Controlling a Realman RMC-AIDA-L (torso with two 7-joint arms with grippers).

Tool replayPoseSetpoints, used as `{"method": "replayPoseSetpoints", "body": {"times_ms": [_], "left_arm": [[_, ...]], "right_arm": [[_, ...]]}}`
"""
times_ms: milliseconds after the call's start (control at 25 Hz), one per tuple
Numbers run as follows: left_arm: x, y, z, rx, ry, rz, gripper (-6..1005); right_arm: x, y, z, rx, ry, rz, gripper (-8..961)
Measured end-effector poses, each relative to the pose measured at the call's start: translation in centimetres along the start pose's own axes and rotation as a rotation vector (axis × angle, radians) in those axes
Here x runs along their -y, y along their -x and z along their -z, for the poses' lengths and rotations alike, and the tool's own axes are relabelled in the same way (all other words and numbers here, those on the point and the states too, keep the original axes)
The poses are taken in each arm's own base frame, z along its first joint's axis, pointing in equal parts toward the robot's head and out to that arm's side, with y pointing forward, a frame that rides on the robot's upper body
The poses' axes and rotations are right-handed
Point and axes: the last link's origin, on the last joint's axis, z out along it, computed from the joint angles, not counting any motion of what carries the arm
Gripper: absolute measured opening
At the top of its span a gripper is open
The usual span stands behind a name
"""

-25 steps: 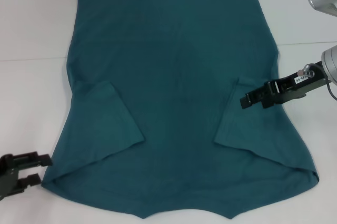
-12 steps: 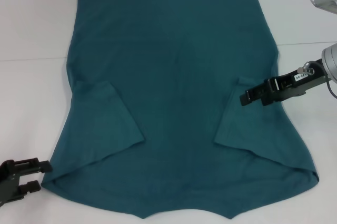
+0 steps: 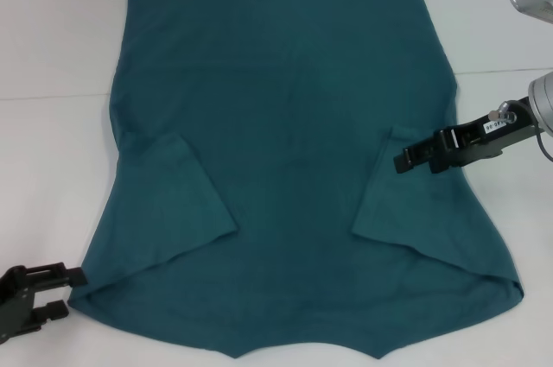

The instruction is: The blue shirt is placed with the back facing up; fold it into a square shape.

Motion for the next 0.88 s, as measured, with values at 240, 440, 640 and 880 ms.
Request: {"method": "replayPoseSetpoints", "body": {"times_ms": [240, 440, 640, 880], "left_arm": [[-0.2, 0.0, -0.7, 0.014, 0.000, 0.004, 640], [-0.7, -0.2, -1.4, 0.025, 0.007, -0.006, 640], [-1.3, -0.4, -2.2, 0.034, 0.006, -0.021, 639], [-1.2, -0.7, -2.1, 0.011, 0.000, -0.013, 595]], "right_arm": [[0.0, -0.1, -0.1, -0.001, 0.002, 0.000, 744], [0.0, 0.0, -0.1, 0.001, 0.003, -0.002, 740], [0.0, 0.1, 0.0, 0.007, 0.005, -0.003, 737], [0.0, 0.0, 0.0, 0.008, 0.005, -0.006, 733]]}}
